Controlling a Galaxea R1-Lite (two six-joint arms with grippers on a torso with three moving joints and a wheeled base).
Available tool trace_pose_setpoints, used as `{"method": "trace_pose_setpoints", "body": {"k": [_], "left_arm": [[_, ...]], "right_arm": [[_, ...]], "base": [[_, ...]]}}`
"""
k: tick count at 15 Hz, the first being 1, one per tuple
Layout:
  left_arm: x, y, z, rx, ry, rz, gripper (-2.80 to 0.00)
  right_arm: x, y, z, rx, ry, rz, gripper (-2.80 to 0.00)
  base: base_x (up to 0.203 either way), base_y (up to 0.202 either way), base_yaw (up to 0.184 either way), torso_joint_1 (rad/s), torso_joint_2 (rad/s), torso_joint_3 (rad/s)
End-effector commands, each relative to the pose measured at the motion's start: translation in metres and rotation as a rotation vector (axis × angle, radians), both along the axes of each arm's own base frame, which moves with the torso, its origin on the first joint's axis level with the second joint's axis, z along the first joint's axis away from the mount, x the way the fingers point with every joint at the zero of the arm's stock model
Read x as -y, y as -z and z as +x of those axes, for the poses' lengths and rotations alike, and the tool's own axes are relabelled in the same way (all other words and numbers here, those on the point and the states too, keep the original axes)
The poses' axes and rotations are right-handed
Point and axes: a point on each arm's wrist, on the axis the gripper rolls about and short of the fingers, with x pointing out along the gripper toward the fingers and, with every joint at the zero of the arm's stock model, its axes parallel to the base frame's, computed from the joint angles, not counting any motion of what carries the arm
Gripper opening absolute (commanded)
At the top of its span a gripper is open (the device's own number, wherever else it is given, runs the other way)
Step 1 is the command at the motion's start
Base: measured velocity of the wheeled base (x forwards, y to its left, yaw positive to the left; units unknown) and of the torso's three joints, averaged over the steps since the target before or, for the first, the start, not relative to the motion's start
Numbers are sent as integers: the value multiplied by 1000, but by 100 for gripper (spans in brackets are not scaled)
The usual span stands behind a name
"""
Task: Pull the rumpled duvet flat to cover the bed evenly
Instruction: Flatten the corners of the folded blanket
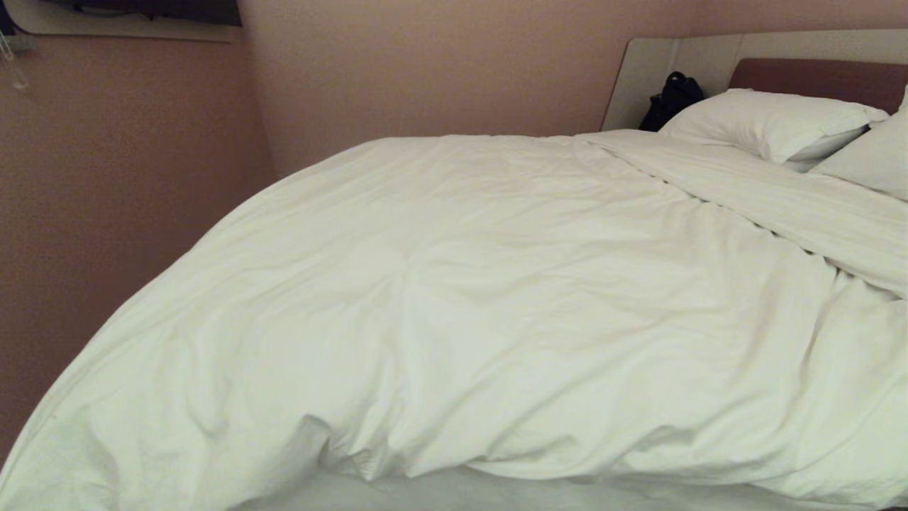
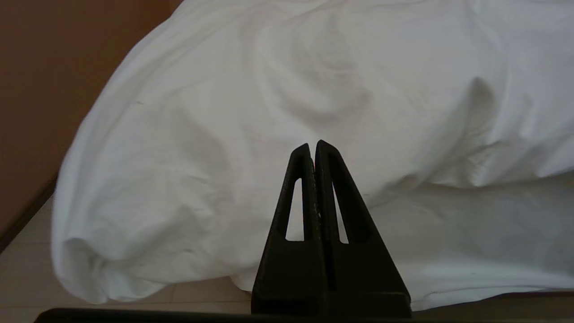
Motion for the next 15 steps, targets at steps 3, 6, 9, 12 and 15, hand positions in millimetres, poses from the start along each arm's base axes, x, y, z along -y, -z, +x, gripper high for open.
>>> {"method": "trace_pose_setpoints", "body": {"k": [3,6,9,12,15], "left_arm": [[0,0,0,1,-1,1,-280],[0,0,0,1,-1,0,-280],[0,0,0,1,-1,0,-280],[0,0,0,1,-1,1,-280],[0,0,0,1,-1,3,-280]], "right_arm": [[0,0,0,0,0,0,-280],[0,0,0,0,0,0,-280],[0,0,0,0,0,0,-280],[0,0,0,0,0,0,-280],[0,0,0,0,-1,0,-280]], "base": [[0,194,-1,-1,4,1],[0,194,0,5,1,3],[0,194,1,1,3,3],[0,196,0,0,1,3],[0,197,-1,1,2,4]]}}
